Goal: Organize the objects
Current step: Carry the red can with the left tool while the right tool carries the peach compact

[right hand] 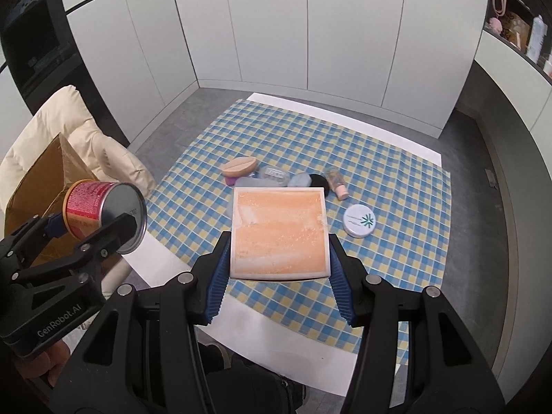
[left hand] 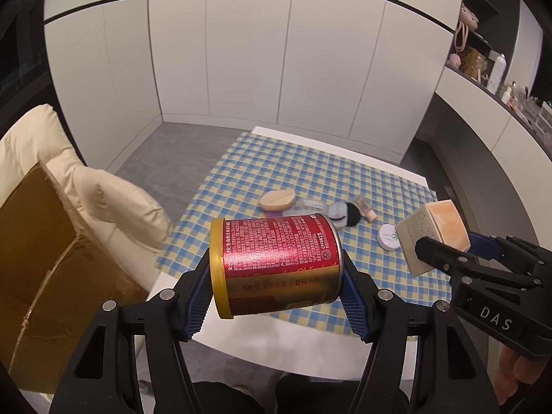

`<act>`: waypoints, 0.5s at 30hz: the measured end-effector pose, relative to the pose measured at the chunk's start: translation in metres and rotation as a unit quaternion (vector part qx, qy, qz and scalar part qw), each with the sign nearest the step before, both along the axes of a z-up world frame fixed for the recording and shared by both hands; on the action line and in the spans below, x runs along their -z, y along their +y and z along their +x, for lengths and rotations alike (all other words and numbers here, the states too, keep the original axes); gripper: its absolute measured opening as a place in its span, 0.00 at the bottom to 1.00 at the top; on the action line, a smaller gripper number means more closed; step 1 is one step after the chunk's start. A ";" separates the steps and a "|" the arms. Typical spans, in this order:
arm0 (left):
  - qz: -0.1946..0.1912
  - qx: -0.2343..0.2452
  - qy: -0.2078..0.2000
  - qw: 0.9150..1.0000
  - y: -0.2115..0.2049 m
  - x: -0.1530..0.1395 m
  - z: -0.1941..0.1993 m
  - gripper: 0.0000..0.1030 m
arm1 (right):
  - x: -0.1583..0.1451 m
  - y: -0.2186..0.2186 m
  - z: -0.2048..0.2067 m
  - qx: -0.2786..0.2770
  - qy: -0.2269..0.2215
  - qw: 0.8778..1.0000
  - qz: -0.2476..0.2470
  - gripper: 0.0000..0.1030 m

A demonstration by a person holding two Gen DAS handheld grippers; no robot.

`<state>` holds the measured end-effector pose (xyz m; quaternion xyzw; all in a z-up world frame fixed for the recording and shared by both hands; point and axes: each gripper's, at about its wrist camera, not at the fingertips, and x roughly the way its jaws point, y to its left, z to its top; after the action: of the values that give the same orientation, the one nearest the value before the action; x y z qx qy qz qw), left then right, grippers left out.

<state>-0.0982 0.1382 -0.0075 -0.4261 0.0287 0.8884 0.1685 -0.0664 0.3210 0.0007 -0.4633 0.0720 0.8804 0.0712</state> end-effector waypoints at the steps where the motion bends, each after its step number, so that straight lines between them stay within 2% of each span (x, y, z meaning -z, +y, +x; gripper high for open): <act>1: 0.000 -0.003 0.000 1.000 -0.004 0.000 -0.001 0.64 | -0.001 -0.002 -0.001 -0.001 0.003 1.000 0.001 0.53; 15: 0.004 -0.040 0.008 0.999 -0.044 -0.004 -0.007 0.64 | -0.004 -0.040 -0.023 -0.031 0.011 0.999 -0.003 0.53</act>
<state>-0.1051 0.0944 -0.0032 -0.4192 0.0090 0.8979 0.1344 -0.0897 0.2813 0.0047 -0.4561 0.0612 0.8869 0.0411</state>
